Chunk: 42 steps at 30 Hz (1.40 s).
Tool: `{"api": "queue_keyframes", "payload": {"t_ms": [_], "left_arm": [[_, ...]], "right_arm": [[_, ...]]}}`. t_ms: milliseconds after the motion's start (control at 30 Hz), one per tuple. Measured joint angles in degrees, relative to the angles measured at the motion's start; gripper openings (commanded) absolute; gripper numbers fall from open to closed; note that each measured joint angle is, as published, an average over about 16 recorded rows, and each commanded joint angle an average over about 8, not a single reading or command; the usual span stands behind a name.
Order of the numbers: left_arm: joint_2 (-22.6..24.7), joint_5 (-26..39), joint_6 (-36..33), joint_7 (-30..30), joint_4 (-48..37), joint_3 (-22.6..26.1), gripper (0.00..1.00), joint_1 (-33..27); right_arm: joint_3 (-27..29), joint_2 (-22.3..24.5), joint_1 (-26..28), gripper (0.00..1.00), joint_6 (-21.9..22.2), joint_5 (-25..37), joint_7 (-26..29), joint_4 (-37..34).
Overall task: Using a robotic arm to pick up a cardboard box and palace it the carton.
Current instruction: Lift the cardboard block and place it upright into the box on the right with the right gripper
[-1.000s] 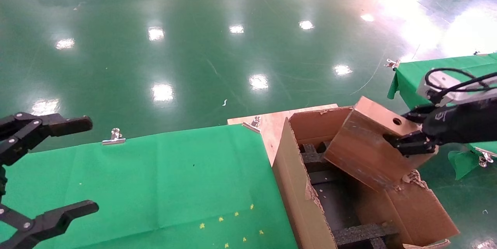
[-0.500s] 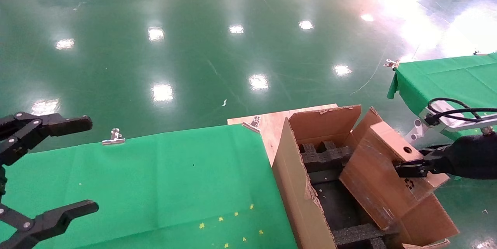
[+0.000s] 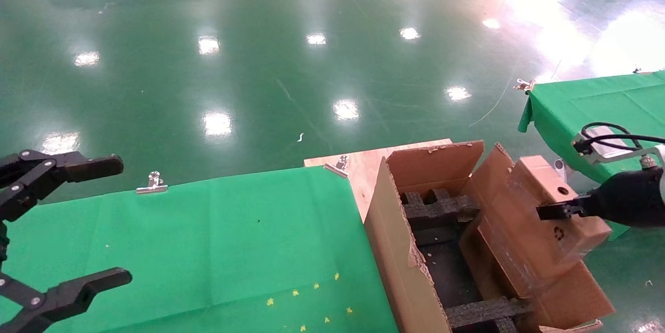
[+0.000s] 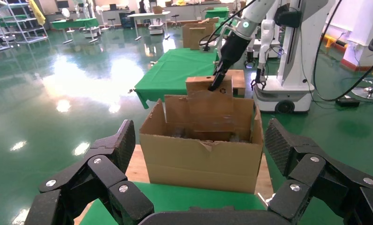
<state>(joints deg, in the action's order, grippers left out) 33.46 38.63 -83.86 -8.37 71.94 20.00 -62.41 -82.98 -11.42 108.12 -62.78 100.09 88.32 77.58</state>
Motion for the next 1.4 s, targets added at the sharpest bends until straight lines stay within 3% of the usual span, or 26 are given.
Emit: {"api": "queue_keyframes", "payload": {"t_ms": [333,1400], "left_arm": [[0.0,0.0,0.0,0.0,0.0,0.0,1.0,0.0],[0.0,0.0,0.0,0.0,0.0,0.0,1.0,0.0]], "right_arm": [[-1.3,-3.2,-1.4,0.0,1.4,6.5,9.3,0.3],[-6.9,-11.5,-13.6,0.0,12.3,20.1,26.3,-0.4]]}}
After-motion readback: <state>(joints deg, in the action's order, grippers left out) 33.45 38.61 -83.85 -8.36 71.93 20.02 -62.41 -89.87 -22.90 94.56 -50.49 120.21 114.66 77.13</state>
